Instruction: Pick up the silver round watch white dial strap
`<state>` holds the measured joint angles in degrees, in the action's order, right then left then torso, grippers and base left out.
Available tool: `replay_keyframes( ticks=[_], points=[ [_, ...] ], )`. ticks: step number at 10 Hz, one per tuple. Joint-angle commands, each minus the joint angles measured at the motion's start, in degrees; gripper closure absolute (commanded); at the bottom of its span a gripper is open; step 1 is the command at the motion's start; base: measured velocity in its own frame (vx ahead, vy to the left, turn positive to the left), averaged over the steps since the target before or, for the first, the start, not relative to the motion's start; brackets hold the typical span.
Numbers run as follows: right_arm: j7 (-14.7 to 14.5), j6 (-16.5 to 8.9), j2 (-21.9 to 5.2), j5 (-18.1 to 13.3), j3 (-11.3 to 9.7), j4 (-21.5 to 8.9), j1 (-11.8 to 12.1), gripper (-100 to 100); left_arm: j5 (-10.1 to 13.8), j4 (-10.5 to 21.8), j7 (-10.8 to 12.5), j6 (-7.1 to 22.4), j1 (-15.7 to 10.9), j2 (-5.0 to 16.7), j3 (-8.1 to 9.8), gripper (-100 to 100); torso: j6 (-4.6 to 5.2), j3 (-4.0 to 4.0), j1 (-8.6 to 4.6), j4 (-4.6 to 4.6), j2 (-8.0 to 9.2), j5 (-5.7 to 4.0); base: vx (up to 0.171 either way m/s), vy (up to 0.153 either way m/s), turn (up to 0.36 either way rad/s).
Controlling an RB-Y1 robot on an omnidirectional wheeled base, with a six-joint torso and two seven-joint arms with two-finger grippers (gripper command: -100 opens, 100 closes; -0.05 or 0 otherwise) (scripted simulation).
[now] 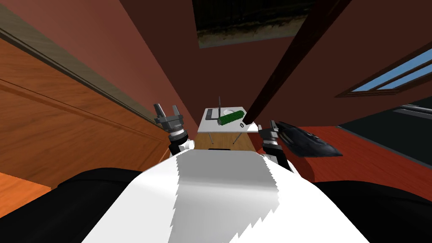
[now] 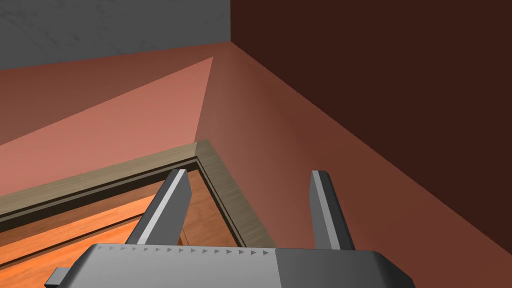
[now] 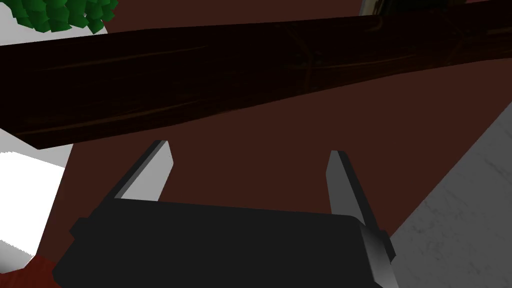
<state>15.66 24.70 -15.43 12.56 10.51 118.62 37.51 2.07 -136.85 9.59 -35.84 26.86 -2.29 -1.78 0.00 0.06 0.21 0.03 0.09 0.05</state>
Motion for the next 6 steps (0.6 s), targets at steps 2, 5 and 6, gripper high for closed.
replay_keyframes(
  ticks=[2, 5, 6],
  points=[
    [2.53, -1.89, -2.08, 4.03, 1.36, -1.73, 0.81, -100, 0.0, 0.0, 0.0, 0.0, 0.0, 0.0, 0.0, 0, -0.02, 0.0, 0.04, 0.0, 0.0, 0.01, -0.027, 0.068, 0.148],
    [7.12, -4.94, -5.62, 9.22, 3.86, -4.73, 2.96, -100, 0.0, 0.0, 0.0, 0.0, 0.0, 0.0, 0.0, 0, 0.0, 0.02, -0.07, 0.01, 0.03, -0.01, -0.03, 0.06, 0.146],
    [7.12, -4.94, -5.62, 10.47, 3.86, -4.73, 2.96, -100, 0.0, 0.0, 0.0, 0.0, 0.0, 0.0, 0.0, 0, 0.0, 0.04, -0.02, 0.01, 0.07, 0.0, -0.03, 0.054, 0.131]
  ],
)
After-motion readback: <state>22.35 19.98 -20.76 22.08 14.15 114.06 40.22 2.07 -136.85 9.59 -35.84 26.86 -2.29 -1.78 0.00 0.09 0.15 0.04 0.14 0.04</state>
